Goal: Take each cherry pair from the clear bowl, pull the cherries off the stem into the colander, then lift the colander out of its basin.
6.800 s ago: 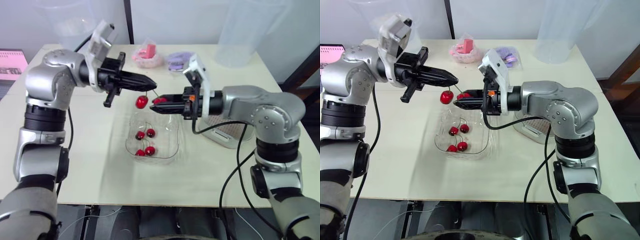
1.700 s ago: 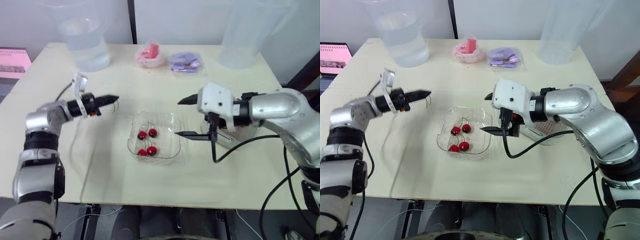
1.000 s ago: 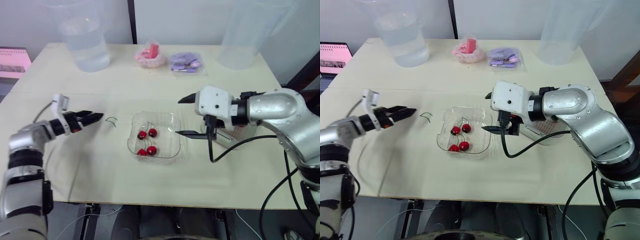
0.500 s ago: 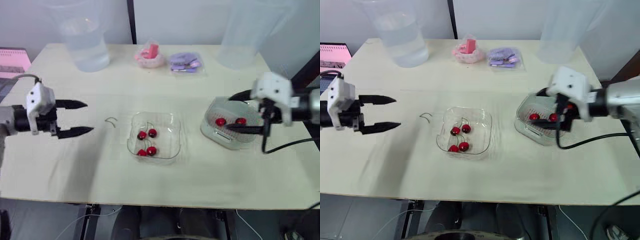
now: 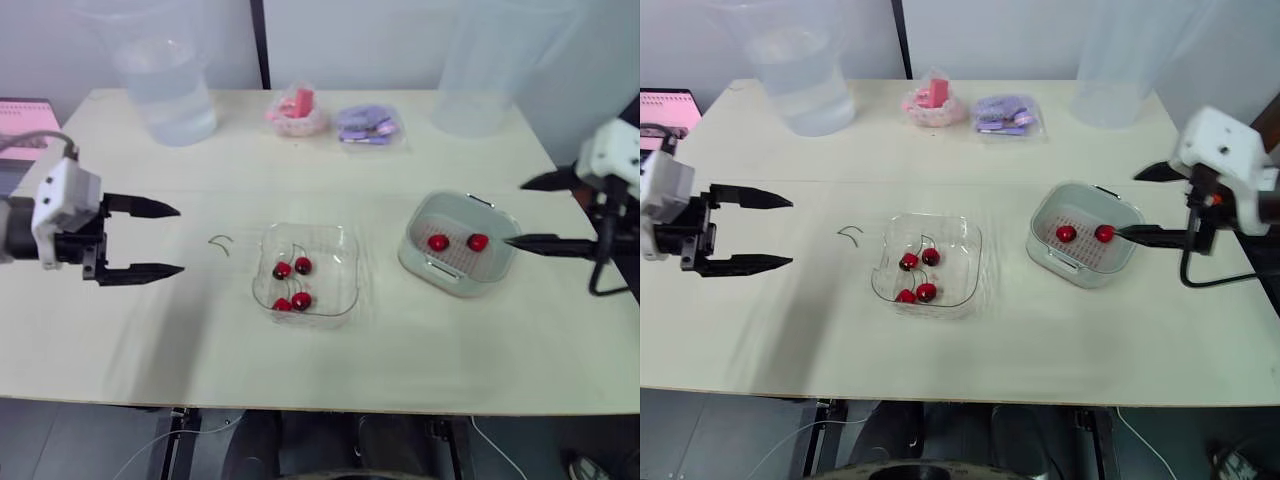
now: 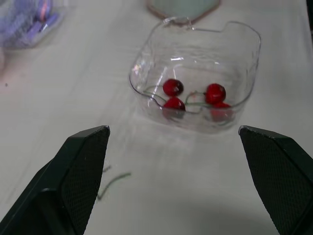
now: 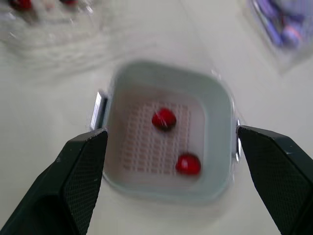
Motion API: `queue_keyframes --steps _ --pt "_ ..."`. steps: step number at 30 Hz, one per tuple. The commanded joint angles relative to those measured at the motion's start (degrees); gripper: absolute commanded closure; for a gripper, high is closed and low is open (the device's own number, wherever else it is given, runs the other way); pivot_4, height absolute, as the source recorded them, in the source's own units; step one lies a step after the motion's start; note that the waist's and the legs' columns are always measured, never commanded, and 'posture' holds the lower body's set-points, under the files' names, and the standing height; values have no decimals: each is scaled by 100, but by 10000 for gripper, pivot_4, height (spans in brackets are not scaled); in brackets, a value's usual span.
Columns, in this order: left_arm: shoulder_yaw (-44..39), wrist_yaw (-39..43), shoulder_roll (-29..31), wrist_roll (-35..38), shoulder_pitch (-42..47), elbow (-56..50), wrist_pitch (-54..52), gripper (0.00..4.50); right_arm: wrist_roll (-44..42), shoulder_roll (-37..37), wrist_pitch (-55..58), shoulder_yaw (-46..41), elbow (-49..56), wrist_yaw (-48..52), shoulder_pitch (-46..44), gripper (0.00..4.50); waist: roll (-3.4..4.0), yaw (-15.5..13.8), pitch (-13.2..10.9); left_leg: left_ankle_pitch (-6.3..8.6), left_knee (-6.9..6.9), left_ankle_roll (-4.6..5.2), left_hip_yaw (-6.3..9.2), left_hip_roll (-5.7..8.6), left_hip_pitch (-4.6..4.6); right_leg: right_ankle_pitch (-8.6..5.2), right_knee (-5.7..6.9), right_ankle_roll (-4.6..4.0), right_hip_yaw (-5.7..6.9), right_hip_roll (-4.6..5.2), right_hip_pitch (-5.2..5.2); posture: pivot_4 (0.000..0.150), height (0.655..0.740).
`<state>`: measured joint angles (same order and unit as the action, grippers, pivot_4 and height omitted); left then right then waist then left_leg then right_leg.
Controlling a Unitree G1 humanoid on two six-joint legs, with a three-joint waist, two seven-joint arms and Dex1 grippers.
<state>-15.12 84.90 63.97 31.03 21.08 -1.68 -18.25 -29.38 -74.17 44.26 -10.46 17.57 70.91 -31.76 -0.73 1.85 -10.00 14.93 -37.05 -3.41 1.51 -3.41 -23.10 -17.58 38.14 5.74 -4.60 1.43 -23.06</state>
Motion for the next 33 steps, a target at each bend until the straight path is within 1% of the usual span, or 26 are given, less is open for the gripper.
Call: queue_keyframes --steps 1,2,5,9,11,14,16,18,22,27,33 --pt "40 22 2 -6 203 81 91 541 -608 481 955 720 588 -266 -1110 0 0 46 0 0 0 0 2 -1 0 0 0 0 1 -1 1 1500 7367" --pt "79 19 -13 -19 266 119 116 541 -719 723 1252 982 682 -364 -1491 0 0 69 0 0 1 0 3 -1 -3 0 0 0 1 -2 -2 1500 7367" --pt "174 -8 -80 -37 437 153 151 541 -887 1739 2715 2006 736 -906 -2714 0 0 85 0 0 -3 0 -1 -1 -7 2 4 -2 -1 -1 -10 1500 7367" --pt "245 79 -81 -9 513 120 157 541 -1054 2671 4397 2776 426 -1384 -3670 0 -1 46 1 0 -1 0 5 -1 -26 3 10 -3 2 -3 -31 1500 7367" --pt "272 92 -100 -18 549 135 181 541 -1164 3030 4774 3085 218 -1609 -3945 0 -2 32 1 1 -1 2 9 0 -33 2 8 -4 8 -1 -34 1500 7367" --pt "318 72 -163 -47 570 128 217 541 -1333 3475 4824 3536 -230 -2091 -4187 0 -4 23 2 2 -1 4 8 2 -37 2 2 -3 9 2 -33 1500 7367" --pt "344 28 -230 -67 539 81 259 541 -1213 3923 4824 3858 -549 -2498 -4214 0 -7 60 4 2 -4 4 7 2 -35 3 4 -3 8 1 -32 1500 7367" --pt "361 0 -274 -84 515 44 280 541 -1064 4195 4824 4055 -757 -2830 -4172 0 -7 71 4 2 -5 4 9 1 -30 4 11 -4 8 -2 -31 1500 7367" --pt "343 -67 -304 -55 458 -64 263 0 -840 4564 4824 4311 -1035 -3433 -4001 12350 -8 69 5 2 -6 4 13 1 -31 4 19 -4 8 -5 -34 1500 7367" --pt "301 -177 -327 -42 318 -229 268 0 -535 5050 4824 4293 -1553 -4045 -3927 12350 -8 74 5 2 -5 4 13 1 -32 4 19 -4 8 -5 -35 1500 7367" --pt "270 -300 -328 -18 222 -343 246 0 -287 5523 4824 4289 -1975 -4436 -3821 12350 -8 79 5 2 -4 4 15 0 -31 5 20 -4 9 -7 -35 1500 7367"
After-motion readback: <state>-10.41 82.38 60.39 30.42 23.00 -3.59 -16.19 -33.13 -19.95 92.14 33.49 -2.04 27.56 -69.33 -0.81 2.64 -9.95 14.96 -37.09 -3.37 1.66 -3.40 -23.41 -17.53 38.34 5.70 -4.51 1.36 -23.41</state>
